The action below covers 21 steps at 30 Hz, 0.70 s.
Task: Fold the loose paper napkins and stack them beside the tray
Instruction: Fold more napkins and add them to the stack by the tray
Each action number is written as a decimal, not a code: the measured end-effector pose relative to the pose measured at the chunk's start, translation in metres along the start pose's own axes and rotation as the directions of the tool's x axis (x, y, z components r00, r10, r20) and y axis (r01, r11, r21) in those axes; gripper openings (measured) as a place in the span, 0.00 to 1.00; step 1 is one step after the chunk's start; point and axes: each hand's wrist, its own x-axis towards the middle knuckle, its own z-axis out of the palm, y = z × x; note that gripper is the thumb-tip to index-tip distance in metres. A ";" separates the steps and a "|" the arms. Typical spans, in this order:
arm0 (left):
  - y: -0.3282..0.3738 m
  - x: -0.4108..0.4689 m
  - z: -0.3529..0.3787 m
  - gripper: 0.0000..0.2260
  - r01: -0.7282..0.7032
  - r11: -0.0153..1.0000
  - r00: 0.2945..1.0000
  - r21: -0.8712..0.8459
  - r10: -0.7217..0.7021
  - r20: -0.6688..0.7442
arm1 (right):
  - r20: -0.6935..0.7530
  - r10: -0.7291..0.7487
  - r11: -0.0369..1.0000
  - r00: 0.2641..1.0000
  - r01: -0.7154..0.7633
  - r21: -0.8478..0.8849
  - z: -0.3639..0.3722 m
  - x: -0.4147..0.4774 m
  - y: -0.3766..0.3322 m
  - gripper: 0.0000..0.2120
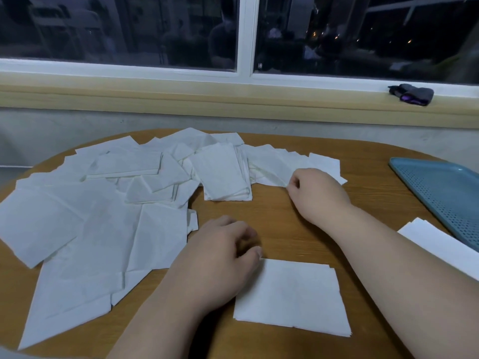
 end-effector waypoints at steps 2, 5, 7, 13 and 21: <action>0.001 -0.002 -0.001 0.09 0.003 1.000 1.000 0.002 -0.003 0.001 | -0.033 -0.029 0.999 0.999 0.031 0.040 -0.015 -0.030 0.007 0.08; 0.002 -0.005 -0.001 0.10 -0.005 1.000 1.000 0.010 0.005 -0.008 | -0.022 -0.065 0.995 0.998 0.066 0.072 -0.036 -0.079 0.017 0.07; 0.005 -0.006 0.001 0.17 -0.009 1.000 1.000 0.004 0.009 -0.009 | 0.057 -0.095 0.992 0.994 0.089 0.090 -0.045 -0.110 0.023 0.06; 0.010 -0.012 0.016 0.41 -0.067 0.995 0.996 0.078 0.072 -0.060 | 0.157 -0.252 0.958 0.955 0.224 0.179 -0.056 -0.164 0.039 0.08; 0.013 -0.014 0.021 0.05 -0.227 0.956 0.965 0.184 0.246 -0.086 | 0.148 -0.273 0.925 0.951 0.217 0.313 -0.066 -0.175 0.056 0.04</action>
